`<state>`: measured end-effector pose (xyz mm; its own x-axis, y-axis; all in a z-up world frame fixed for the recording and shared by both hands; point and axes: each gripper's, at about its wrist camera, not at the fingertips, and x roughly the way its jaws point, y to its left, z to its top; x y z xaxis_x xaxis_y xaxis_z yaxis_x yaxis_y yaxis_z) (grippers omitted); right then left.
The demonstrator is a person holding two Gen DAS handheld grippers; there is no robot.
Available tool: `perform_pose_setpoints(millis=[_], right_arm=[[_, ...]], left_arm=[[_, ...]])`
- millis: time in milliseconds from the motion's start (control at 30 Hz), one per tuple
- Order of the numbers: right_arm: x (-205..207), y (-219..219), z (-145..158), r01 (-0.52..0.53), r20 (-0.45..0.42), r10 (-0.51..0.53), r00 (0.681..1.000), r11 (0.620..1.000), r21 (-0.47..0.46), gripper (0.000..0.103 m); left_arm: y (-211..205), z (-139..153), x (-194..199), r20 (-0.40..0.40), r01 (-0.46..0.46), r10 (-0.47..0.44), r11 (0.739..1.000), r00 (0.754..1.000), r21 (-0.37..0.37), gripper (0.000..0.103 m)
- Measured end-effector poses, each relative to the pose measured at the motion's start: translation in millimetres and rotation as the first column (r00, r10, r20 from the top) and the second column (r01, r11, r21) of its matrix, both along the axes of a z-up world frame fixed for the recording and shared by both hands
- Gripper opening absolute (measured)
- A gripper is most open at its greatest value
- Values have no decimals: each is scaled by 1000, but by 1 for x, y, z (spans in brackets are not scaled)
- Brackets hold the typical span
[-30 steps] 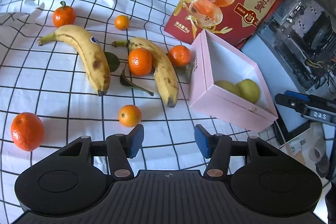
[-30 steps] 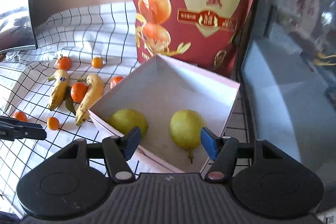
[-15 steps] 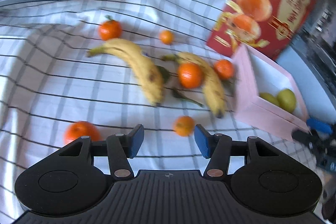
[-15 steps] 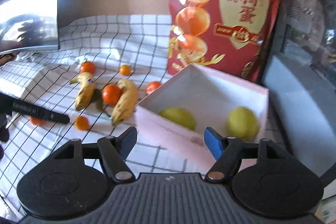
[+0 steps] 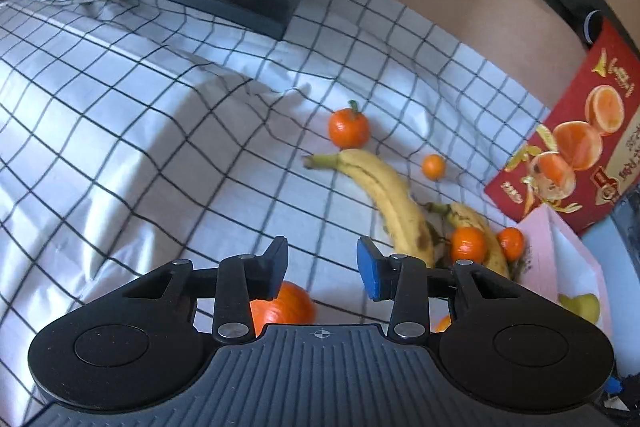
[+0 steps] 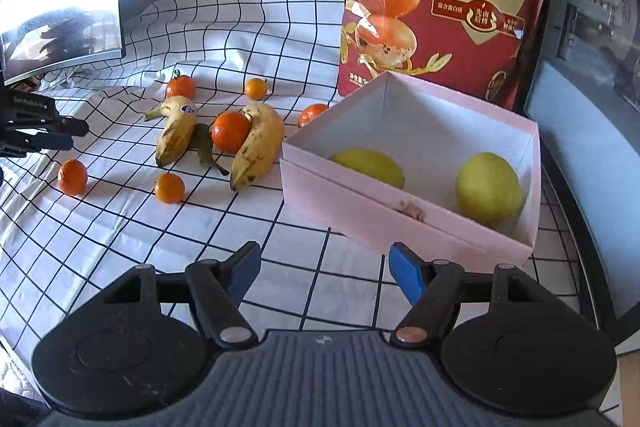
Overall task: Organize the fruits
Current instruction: 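Move the left gripper back toward the large mandarin on the cloth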
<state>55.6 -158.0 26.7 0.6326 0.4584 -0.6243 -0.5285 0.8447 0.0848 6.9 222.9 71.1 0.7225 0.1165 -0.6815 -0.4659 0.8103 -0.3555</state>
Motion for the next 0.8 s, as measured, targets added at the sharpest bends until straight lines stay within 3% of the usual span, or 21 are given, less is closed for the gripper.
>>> perform_pose_setpoints(millis=[200, 367, 600, 800], right_arm=[[1, 3, -5, 3, -25, -3, 1000, 1000, -5, 71], [-2, 8, -6, -17, -23, 17, 1000, 1000, -8, 71], [-2, 13, -10, -33, -37, 32, 999, 999, -17, 71], [-3, 14, -14, -34, -47, 33, 998, 999, -25, 71]], left_arm=[[-4, -7, -2, -38, 11, -10, 1000, 999, 12, 42], [-23, -10, -4, -81, 63, -57, 995, 995, 80, 42], [-41, -21, 2, -142, 154, -140, 983, 980, 94, 48], [-46, -25, 9, -170, 174, -156, 980, 973, 97, 49]])
